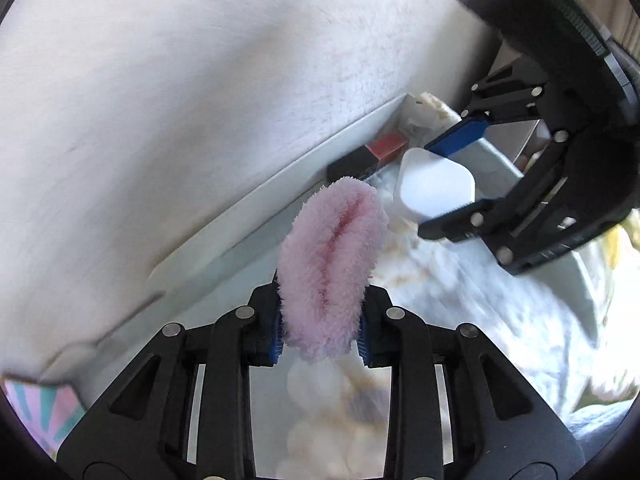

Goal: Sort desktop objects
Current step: 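Carry the pink sock and white case over the cardboard box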

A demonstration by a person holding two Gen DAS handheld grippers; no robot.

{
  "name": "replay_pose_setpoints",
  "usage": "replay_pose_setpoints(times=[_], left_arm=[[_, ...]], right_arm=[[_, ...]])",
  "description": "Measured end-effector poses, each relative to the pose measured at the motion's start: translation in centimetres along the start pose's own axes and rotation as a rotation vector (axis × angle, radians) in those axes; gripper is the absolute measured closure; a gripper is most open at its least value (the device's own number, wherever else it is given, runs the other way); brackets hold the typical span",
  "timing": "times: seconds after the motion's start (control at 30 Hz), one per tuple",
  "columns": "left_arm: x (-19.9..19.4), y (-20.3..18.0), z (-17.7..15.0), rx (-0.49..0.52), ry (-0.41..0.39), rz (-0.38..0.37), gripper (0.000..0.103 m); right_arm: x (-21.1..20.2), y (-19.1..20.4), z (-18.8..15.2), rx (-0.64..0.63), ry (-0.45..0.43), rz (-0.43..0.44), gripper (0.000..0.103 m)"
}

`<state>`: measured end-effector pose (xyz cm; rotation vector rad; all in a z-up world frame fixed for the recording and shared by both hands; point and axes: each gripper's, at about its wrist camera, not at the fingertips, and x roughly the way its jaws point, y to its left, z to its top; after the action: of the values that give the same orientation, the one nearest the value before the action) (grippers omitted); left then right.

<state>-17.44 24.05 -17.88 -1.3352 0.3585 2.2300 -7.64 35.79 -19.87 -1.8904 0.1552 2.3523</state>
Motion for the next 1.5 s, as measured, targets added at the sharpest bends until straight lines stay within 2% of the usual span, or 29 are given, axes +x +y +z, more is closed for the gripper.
replay_pose_setpoints(times=[0.17, 0.37, 0.53, 0.73, 0.8, 0.93, 1.07, 1.37, 1.5], left_arm=[[-3.9, 1.1, -1.6, -0.032, -0.021, 0.004, 0.078], [-8.7, 4.8, -2.8, -0.086, -0.048, 0.034, 0.078], [-13.2, 7.1, -5.2, -0.127, -0.070, 0.080, 0.078], [-18.6, 10.5, -9.3, -0.209, -0.100, 0.145, 0.078], [-20.1, 11.5, -10.9, -0.231, -0.119, 0.204, 0.078], [-21.8, 13.1, -13.6, -0.320, -0.123, 0.225, 0.078], [-25.3, 14.7, -18.1, -0.382, -0.133, 0.254, 0.078], [-26.0, 17.3, -23.0, -0.492, -0.126, 0.319, 0.078], [-25.4, 18.1, -25.9, -0.575, -0.113, 0.287, 0.078]], right_arm=[[-2.2, 2.4, 0.6, -0.004, -0.012, 0.016, 0.045], [-6.1, 7.7, 1.5, -0.033, -0.063, 0.051, 0.045], [-9.0, 11.2, 4.8, -0.079, -0.123, 0.069, 0.045], [-11.3, 17.0, 8.6, -0.134, -0.168, 0.080, 0.045], [-11.9, 18.8, 9.3, -0.154, -0.178, 0.088, 0.045], [-12.9, 23.0, 10.7, -0.220, -0.198, 0.095, 0.045], [-13.3, 26.5, 11.7, -0.278, -0.203, 0.122, 0.045], [-12.5, 32.5, 13.8, -0.366, -0.196, 0.185, 0.045], [-11.7, 34.8, 14.8, -0.392, -0.177, 0.209, 0.045]])
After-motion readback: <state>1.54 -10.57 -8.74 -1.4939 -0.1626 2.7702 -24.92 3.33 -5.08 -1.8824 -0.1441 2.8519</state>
